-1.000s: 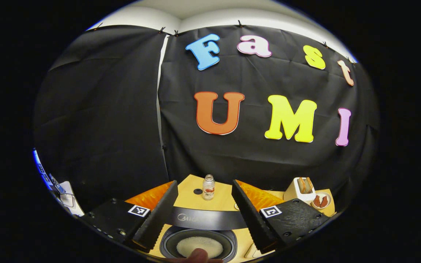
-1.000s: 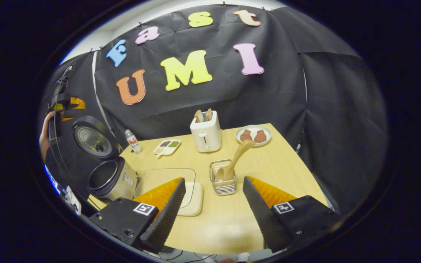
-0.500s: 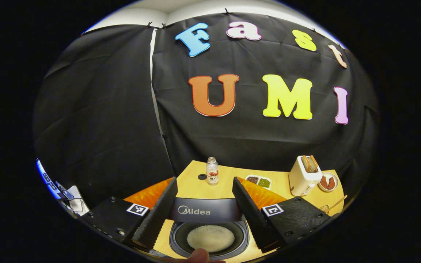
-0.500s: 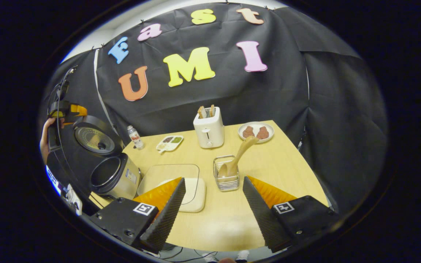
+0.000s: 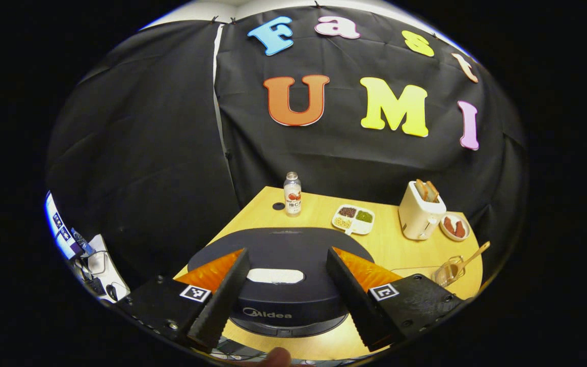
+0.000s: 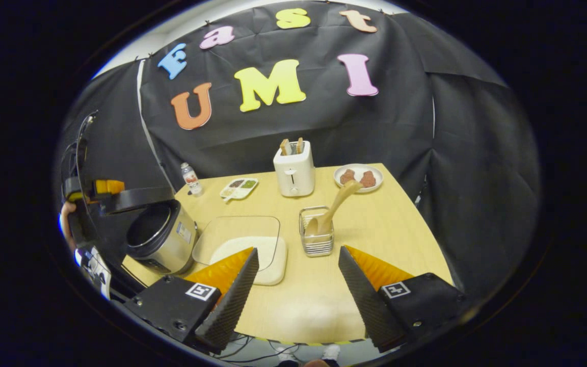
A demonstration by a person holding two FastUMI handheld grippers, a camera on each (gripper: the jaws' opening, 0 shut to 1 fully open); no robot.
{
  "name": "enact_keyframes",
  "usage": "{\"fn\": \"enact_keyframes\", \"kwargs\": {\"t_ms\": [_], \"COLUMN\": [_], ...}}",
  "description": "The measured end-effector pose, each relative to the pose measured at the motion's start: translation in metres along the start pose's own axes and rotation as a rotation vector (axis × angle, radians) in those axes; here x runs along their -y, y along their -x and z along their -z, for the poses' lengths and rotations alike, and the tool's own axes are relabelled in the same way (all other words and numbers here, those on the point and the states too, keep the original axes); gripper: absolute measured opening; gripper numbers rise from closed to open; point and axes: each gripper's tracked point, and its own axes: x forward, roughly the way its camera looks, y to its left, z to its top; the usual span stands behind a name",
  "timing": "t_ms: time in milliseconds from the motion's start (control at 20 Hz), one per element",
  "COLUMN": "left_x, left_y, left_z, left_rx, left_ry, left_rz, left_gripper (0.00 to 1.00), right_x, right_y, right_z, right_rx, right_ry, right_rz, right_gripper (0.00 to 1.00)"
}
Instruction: Close the left gripper, press the button to open the rice cooker; take a wooden spoon from the chopstick holder with the right hand, scoop a spoonful of rice and pour it into the rice cooker, then put the wooden spoon back into the chopstick holder.
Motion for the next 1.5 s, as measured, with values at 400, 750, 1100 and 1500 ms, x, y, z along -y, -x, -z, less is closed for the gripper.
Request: {"fn": "enact_keyframes", "kwargs": {"t_ms": [400, 750, 1100, 1500], "left_x": [-0.001, -0.001, -0.001, -0.003], "left_y": [-0.003, -0.002, -0.002, 0.047], "left_z": [0.081, 0.087, 0.081, -0.018], "left_rx": [-0.131, -0.113, -0.08, 0.276], "left_ry": [0.083, 0.085, 0.007, -0.031], "left_rz": [0.013, 0.017, 0.017, -0.032], "left_gripper": [0.98, 0.96, 0.96, 0.95], "right_x": [0.002, -0.006, -0.004, -0.008], "right_y": [0.003, 0.001, 0.003, 0.018], "right_z": [0.013, 0.015, 0.003, -0.065], "right_rx": [-0.051, -0.078, -0.051, 0.143], "right_ry": [0.005, 0.0, 0.006, 0.081], "right_rz": [0.009, -0.001, 0.011, 0.094], "right_gripper": [1.0, 1.0, 1.0, 0.96]}}
